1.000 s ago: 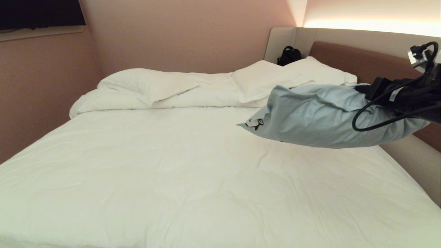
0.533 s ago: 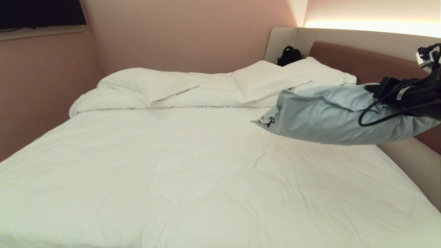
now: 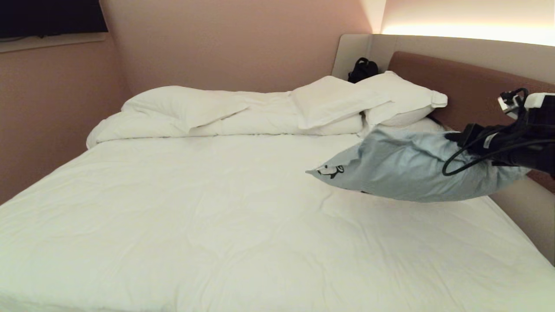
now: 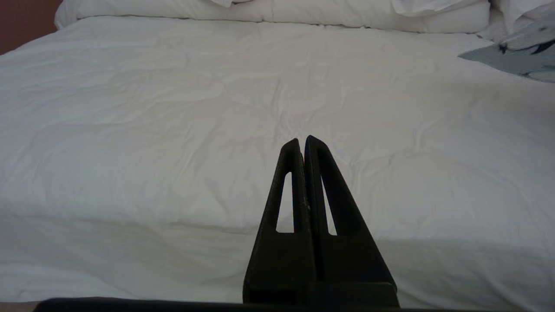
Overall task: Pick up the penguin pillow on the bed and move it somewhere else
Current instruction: Move to the head of the bed, then place the pillow at the bedside
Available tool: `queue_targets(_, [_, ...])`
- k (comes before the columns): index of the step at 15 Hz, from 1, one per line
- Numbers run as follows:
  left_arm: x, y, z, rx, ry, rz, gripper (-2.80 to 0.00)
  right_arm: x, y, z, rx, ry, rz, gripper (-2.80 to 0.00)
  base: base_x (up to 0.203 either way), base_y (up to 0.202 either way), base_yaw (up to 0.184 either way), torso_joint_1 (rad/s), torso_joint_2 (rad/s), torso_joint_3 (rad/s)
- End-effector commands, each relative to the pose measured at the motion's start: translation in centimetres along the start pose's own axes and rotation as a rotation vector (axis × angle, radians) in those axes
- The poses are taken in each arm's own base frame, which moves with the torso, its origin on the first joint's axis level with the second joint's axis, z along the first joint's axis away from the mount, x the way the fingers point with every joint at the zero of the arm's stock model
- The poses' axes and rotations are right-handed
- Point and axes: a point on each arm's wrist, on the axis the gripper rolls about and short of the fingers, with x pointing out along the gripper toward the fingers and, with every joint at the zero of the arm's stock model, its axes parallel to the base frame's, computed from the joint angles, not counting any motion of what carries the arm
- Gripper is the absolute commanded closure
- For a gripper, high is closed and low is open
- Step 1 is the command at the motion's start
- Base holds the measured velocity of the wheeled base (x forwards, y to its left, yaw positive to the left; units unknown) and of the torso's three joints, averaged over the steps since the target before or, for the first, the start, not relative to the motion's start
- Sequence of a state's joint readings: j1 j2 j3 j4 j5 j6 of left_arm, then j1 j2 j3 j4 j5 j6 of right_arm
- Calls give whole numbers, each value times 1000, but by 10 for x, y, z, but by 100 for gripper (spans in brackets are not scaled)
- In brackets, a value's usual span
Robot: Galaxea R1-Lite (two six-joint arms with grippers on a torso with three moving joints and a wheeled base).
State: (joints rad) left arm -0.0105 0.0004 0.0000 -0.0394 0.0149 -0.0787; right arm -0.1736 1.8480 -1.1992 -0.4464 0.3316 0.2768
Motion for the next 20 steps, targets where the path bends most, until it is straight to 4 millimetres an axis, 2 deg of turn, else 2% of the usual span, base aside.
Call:
queue_targets(1, [0, 0, 0, -1, -1, 0, 0, 6, -7, -17, -79, 56, 4, 0, 0, 0, 0, 0, 0, 0])
queue_targets(4, [0, 0, 0, -1, -1, 0, 0, 4, -10, -32, -200, 106, 6, 0, 0, 0, 0, 0, 0, 0])
queue_targets(7, [0, 0, 0, -1, -1, 0, 0, 3, -9, -36, -200, 127, 82, 0, 0, 0, 0, 0, 0, 0])
queue_targets(13, [0, 0, 0, -1, -1, 0, 0, -1, 0, -31, -196, 128, 230, 0, 0, 0, 0, 0, 0, 0])
queue_targets(16, [0, 0, 0, -1, -1, 0, 0, -5, 13, -25, -216, 119, 356, 0, 0, 0, 0, 0, 0, 0])
queue_targets(20, [0, 0, 0, -1, -1, 0, 0, -5, 17, -20, -230, 117, 483, 0, 0, 0, 0, 0, 0, 0])
